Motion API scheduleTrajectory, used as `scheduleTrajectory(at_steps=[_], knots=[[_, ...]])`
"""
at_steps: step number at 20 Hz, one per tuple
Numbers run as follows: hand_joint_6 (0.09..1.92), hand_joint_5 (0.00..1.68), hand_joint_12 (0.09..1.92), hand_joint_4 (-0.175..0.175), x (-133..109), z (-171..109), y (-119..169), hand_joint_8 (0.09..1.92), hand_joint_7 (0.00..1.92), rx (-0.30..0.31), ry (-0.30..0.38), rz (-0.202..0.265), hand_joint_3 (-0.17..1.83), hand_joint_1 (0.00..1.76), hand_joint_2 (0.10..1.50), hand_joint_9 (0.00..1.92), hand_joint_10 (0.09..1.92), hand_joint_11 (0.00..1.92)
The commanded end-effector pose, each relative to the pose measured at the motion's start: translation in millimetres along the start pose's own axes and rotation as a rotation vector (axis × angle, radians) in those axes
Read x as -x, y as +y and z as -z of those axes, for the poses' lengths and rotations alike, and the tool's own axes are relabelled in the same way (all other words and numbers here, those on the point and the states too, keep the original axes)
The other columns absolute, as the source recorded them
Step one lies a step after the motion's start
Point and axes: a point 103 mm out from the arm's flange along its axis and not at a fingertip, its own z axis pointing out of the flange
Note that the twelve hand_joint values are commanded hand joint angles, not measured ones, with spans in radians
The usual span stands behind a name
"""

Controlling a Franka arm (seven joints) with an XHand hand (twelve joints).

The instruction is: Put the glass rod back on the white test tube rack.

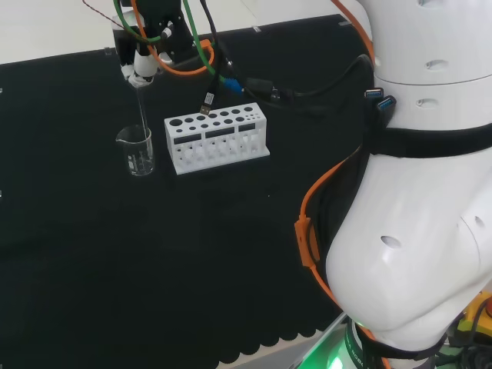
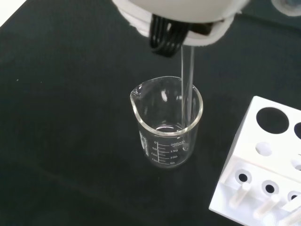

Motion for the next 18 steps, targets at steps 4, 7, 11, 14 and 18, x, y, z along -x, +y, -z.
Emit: scheduleTrajectory(at_steps=[4,7,11,14,18], knots=[[0.53,1.19,0.65,-0.175,-14,9,3,0.67,1.38,-0.009,-0.016,0.004,0.56,1.33,0.71,1.76,0.30,1.56],[0.53,1.19,0.65,-0.175,-16,11,2,0.67,1.38,-0.003,-0.014,-0.001,0.56,1.33,0.71,1.76,0.30,1.56],[0.53,1.19,0.65,-0.175,-8,11,-3,0.67,1.38,0.013,0.003,0.010,0.56,1.33,0.71,1.76,0.30,1.56],[0.53,1.19,0.65,-0.175,-10,13,-4,0.67,1.38,0.015,0.003,0.011,0.56,1.33,0.71,1.76,0.30,1.56],[0.53,1.19,0.65,-0.175,-10,16,-6,0.67,1.38,0.017,0.002,0.007,0.56,1.33,0.71,1.76,0.30,1.56]])
